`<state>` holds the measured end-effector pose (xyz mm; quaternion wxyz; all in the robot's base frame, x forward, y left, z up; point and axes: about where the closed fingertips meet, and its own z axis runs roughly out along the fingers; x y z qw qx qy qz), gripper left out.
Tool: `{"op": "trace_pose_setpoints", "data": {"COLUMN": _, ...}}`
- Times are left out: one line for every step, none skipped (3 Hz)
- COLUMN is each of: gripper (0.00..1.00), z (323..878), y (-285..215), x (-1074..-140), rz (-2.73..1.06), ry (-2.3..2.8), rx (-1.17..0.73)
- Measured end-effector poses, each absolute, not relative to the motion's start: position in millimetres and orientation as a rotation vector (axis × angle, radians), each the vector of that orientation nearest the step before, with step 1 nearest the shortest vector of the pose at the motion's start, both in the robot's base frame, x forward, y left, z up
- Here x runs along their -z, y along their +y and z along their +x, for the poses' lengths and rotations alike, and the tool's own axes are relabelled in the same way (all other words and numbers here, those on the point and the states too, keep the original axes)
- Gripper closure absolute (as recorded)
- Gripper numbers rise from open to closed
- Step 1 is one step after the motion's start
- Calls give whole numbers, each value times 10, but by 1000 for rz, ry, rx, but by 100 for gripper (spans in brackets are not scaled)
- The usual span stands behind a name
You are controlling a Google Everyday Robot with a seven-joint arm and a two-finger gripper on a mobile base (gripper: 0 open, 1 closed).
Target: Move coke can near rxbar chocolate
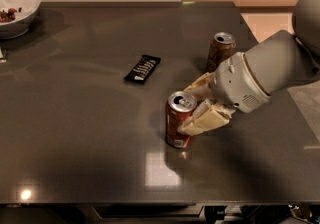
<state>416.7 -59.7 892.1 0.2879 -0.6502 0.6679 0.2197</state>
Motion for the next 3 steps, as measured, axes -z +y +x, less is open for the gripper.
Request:
{"op": "trace_pose_setpoints", "data": {"gripper": 71, "z": 4232, "y": -519, "x": -8964, "rz": -1732, "ry": 1779, "rx": -598}}
{"op": "trace_pose_setpoints", "data": {"gripper": 95, "z": 4401, "y": -417, "x": -9048, "rz": -1728, "ry": 1778, "rx": -588}}
{"op": "trace_pose_setpoints", "data": {"gripper": 100, "z": 4681, "y": -329, "x": -9119, "rz": -1706, "ry": 1784, "rx": -570}}
